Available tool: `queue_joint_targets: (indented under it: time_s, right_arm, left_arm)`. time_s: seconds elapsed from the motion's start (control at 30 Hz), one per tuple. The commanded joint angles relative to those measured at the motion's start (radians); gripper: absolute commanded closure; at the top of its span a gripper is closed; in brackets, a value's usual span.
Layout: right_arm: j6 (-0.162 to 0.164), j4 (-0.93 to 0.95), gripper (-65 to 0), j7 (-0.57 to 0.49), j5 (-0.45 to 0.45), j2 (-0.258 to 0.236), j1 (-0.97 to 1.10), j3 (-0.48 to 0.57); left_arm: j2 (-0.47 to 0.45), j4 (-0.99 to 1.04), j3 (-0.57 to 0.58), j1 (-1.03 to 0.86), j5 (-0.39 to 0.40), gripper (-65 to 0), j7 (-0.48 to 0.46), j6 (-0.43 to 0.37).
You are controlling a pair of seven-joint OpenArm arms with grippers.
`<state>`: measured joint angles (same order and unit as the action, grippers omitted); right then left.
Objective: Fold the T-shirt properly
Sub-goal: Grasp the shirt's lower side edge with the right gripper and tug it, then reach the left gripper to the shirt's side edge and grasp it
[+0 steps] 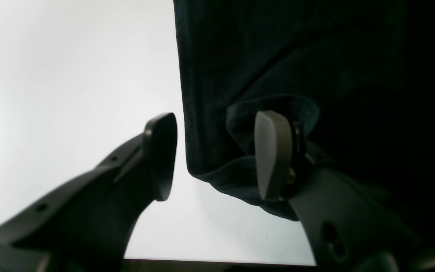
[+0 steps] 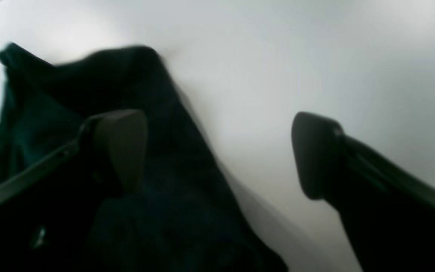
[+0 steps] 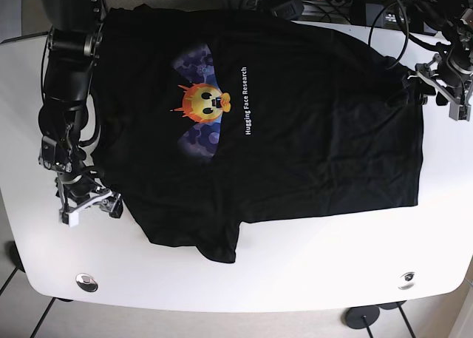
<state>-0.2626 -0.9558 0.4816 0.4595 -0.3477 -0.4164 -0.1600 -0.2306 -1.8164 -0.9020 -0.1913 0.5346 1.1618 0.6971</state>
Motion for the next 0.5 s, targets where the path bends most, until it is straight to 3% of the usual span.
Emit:
queue_joint_targets:
  time_s: [0.03,0.13,0.33,0.4,0.5]
  right_arm:
    - [-0.011,0.036,-57.5,-0.025,0.017,-0.024,-0.025,-0.005]
    - [-0.011,0.074,-57.5,-0.024,0.022,-0.027,0.009,-0.028]
    - [-0.013,-0.073,-56.6,-0.014,0.022,0.009,0.147,-0.075]
    - [-0.013,-0.117,-49.8,0.004,0.022,0.016,0.192,-0.077]
    - [-0.011,-0.176,-27.9,0.006,0.023,0.017,0.248,-0.077]
  left_arm:
    - [-0.019,-0.015,-0.003,0.013,0.012,-31.2,-0.018,0.001]
    - [-0.019,-0.015,-0.003,0.023,0.012,-31.2,-0.016,0.001]
    - [-0.019,-0.016,-0.004,0.022,0.012,-31.2,-0.015,0.001]
    - [-0.019,-0.018,-0.006,0.022,0.012,-31.2,-0.015,0.001]
    - [-0.019,-0.016,-0.006,0.020,0.012,-31.2,-0.015,0.001]
